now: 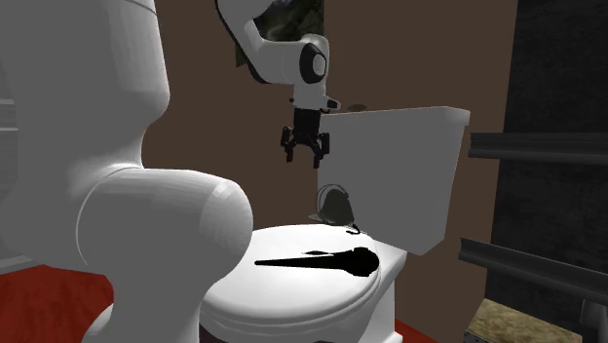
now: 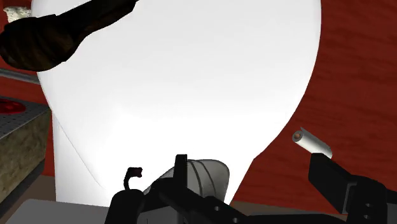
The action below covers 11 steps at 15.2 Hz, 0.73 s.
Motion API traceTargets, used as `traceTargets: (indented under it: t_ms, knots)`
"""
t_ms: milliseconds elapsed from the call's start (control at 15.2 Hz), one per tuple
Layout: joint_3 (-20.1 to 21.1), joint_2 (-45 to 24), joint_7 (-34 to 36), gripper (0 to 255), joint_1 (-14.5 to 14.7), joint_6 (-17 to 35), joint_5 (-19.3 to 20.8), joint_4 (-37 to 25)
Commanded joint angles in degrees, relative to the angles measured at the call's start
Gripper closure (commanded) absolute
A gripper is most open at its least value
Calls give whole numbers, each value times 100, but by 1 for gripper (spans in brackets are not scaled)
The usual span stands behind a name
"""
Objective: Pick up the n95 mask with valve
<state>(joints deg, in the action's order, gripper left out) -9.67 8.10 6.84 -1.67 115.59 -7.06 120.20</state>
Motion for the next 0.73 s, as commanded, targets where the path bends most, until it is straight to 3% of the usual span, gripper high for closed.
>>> traceTargets:
  t_ms: [0, 660]
  knots:
    - [-62, -438, 5, 0, -26, 166, -163, -303]
    - [-242, -2584, 4, 0, -387, 357, -1064, -2327]
